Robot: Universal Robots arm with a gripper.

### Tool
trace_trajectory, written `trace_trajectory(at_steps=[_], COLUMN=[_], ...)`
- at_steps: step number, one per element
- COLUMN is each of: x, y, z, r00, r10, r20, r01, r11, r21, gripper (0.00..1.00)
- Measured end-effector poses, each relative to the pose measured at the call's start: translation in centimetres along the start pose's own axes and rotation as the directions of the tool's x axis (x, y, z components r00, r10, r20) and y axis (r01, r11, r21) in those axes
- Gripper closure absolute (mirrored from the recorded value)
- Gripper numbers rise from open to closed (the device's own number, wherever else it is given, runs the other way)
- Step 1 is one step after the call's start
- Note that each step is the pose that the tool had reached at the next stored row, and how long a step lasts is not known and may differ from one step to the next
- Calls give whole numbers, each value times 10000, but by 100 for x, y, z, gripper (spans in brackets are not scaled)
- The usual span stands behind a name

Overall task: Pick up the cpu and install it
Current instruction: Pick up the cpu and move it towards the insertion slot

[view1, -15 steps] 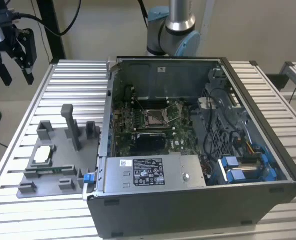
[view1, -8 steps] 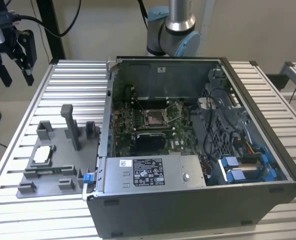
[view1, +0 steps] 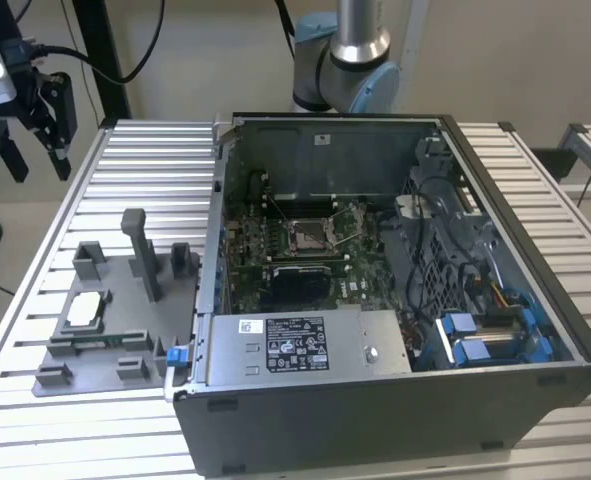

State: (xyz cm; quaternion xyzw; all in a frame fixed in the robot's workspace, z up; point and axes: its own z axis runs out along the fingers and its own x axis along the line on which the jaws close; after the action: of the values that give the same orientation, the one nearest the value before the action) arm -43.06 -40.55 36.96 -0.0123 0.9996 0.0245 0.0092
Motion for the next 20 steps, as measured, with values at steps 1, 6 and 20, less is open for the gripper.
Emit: trace_trajectory(at_steps=[1, 6, 20], x=[2, 5, 5], y=[-1, -2, -3], z=[13, 48, 55], r00=[10000, 10000, 10000], r10=[0, 0, 0], r20=[-1, -1, 0], r01=[0, 0, 0], r11=[10000, 10000, 10000], r21=[0, 1, 0], gripper=[0, 0, 0])
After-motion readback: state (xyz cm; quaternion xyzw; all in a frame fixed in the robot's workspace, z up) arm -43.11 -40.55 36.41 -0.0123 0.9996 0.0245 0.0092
